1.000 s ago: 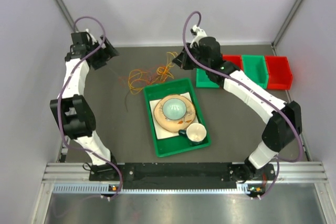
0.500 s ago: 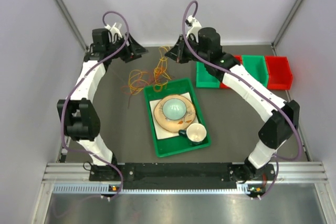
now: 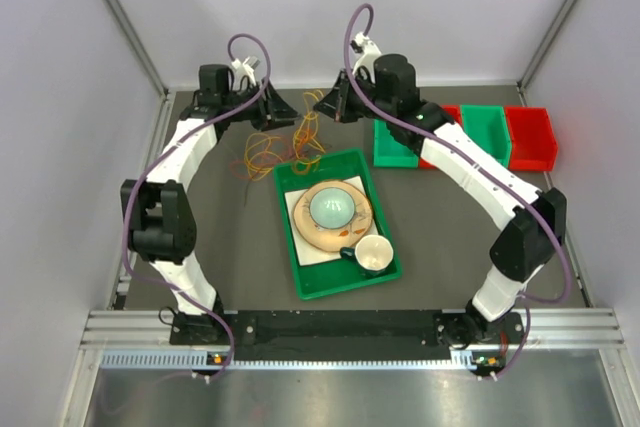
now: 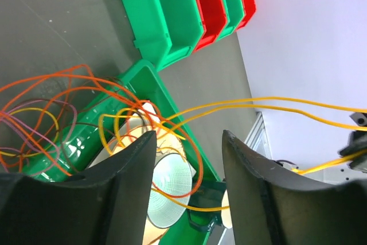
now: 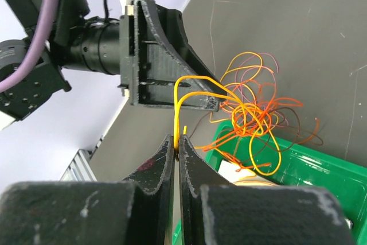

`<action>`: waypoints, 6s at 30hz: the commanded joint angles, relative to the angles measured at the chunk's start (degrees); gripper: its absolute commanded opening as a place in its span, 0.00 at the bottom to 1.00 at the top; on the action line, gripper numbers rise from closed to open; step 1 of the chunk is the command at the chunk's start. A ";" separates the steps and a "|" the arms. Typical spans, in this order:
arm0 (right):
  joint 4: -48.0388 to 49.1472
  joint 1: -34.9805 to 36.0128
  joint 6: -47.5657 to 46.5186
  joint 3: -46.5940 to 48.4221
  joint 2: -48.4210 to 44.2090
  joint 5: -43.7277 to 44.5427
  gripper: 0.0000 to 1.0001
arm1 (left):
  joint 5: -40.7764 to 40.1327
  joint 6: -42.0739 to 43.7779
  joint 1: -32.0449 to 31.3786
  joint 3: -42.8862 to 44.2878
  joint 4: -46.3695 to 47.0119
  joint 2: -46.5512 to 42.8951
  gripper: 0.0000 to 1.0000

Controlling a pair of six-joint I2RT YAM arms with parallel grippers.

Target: Untangle the cables

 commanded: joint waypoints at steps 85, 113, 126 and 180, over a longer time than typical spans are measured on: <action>4.32 -20.55 5.54 -8.36 -8.23 4.01 0.00 | -21.37 1.58 26.73 15.30 -11.55 -7.92 0.00; -2.02 -14.99 3.25 24.56 -2.41 9.19 0.00 | -48.98 6.08 17.76 -1.31 -13.41 9.76 0.00; -1.47 -21.77 5.53 17.69 -3.39 7.53 0.00 | -51.97 7.92 18.55 0.71 -14.64 8.97 0.00; -0.52 -20.18 6.50 9.81 -3.12 8.13 0.00 | -17.40 3.01 -3.27 -0.94 9.52 -5.85 0.00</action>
